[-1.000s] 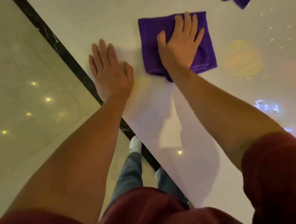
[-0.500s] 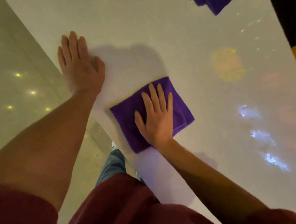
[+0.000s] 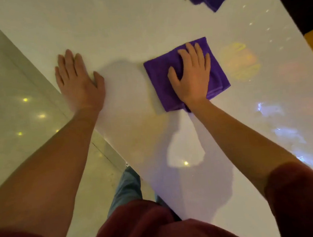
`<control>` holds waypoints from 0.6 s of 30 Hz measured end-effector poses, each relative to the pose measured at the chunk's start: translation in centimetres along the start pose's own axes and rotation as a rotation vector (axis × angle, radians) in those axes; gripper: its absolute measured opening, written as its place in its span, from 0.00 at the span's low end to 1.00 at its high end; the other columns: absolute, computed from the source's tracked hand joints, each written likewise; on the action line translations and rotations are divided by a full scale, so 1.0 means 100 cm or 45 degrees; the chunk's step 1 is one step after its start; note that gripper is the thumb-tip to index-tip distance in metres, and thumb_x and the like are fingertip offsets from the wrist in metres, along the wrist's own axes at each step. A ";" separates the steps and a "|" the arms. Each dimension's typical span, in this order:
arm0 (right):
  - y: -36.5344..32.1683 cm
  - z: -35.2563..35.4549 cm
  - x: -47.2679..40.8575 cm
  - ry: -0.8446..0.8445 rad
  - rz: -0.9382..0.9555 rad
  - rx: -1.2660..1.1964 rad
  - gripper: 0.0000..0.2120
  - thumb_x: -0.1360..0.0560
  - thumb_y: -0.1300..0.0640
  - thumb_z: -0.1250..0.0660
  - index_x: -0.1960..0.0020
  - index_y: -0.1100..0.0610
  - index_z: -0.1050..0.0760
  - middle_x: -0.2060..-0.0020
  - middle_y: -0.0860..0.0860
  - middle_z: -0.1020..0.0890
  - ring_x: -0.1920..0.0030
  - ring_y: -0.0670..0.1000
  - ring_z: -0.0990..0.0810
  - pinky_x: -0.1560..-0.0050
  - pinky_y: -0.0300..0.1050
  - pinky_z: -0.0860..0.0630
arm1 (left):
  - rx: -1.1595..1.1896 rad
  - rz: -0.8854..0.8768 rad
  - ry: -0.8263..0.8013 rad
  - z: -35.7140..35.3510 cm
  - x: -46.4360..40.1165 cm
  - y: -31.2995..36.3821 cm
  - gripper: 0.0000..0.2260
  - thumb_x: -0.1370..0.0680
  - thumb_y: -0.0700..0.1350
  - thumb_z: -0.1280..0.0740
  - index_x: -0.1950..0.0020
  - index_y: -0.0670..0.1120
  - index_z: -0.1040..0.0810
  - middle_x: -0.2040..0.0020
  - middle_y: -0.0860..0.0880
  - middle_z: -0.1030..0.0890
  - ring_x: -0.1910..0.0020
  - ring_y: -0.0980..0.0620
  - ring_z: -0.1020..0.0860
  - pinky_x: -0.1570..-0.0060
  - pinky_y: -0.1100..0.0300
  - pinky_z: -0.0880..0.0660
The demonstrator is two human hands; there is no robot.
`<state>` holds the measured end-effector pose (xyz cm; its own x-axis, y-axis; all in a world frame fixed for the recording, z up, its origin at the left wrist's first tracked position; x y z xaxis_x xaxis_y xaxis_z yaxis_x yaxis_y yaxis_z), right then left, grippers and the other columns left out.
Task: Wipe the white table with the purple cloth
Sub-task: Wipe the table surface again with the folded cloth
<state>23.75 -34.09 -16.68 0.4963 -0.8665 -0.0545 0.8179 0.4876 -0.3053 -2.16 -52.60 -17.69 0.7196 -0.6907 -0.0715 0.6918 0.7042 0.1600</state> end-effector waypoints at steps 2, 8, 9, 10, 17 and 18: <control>0.000 0.001 -0.031 -0.015 -0.078 0.003 0.29 0.19 0.40 0.42 0.24 0.54 0.28 0.19 0.53 0.31 0.16 0.58 0.40 0.16 0.63 0.50 | 0.002 -0.002 0.011 0.001 0.000 0.000 0.29 0.19 0.53 0.45 0.20 0.40 0.37 0.17 0.40 0.40 0.17 0.38 0.44 0.19 0.43 0.49; -0.008 0.005 0.024 -0.105 0.007 0.080 0.31 0.16 0.41 0.45 0.19 0.56 0.32 0.17 0.56 0.35 0.15 0.59 0.43 0.15 0.64 0.52 | -0.036 -0.012 -0.078 -0.001 0.005 0.000 0.30 0.18 0.53 0.47 0.19 0.38 0.40 0.17 0.39 0.42 0.17 0.37 0.46 0.19 0.42 0.51; -0.004 0.009 0.055 -0.110 0.040 0.071 0.30 0.16 0.41 0.44 0.20 0.56 0.31 0.17 0.56 0.35 0.15 0.59 0.42 0.16 0.64 0.51 | -0.061 -0.011 -0.116 -0.002 0.004 0.002 0.30 0.18 0.52 0.48 0.19 0.37 0.41 0.17 0.37 0.43 0.17 0.36 0.47 0.19 0.39 0.51; 0.003 0.013 0.088 -0.121 0.045 0.055 0.29 0.16 0.41 0.43 0.20 0.56 0.31 0.17 0.56 0.34 0.15 0.59 0.43 0.16 0.65 0.51 | -0.089 0.000 -0.144 -0.002 0.003 0.006 0.31 0.18 0.51 0.48 0.19 0.36 0.42 0.17 0.36 0.44 0.17 0.35 0.48 0.20 0.36 0.50; 0.068 0.035 0.250 -0.147 -0.003 0.039 0.28 0.16 0.41 0.39 0.21 0.56 0.30 0.18 0.55 0.33 0.15 0.58 0.42 0.17 0.69 0.48 | -0.072 -0.478 -0.295 -0.009 0.049 0.182 0.30 0.18 0.53 0.43 0.19 0.39 0.39 0.17 0.36 0.46 0.17 0.34 0.49 0.21 0.33 0.50; 0.076 0.038 0.244 -0.155 0.034 0.034 0.28 0.16 0.41 0.39 0.22 0.55 0.29 0.18 0.55 0.33 0.15 0.58 0.42 0.17 0.69 0.48 | -0.060 -0.502 -0.331 -0.015 0.065 0.210 0.31 0.17 0.54 0.45 0.18 0.40 0.40 0.16 0.37 0.47 0.17 0.35 0.50 0.21 0.34 0.51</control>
<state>43.17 -51.17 -16.71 0.5483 -0.8345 0.0541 0.8107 0.5145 -0.2795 17.09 -42.06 -16.32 0.3672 -0.9208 0.1317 0.9153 0.3829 0.1249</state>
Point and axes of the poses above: each hand's wrist, its own x-axis away from the middle knuckle, its own z-axis out of the back of the hand, y = z × x, the point moved 7 cm from there along -x, towards the middle knuckle
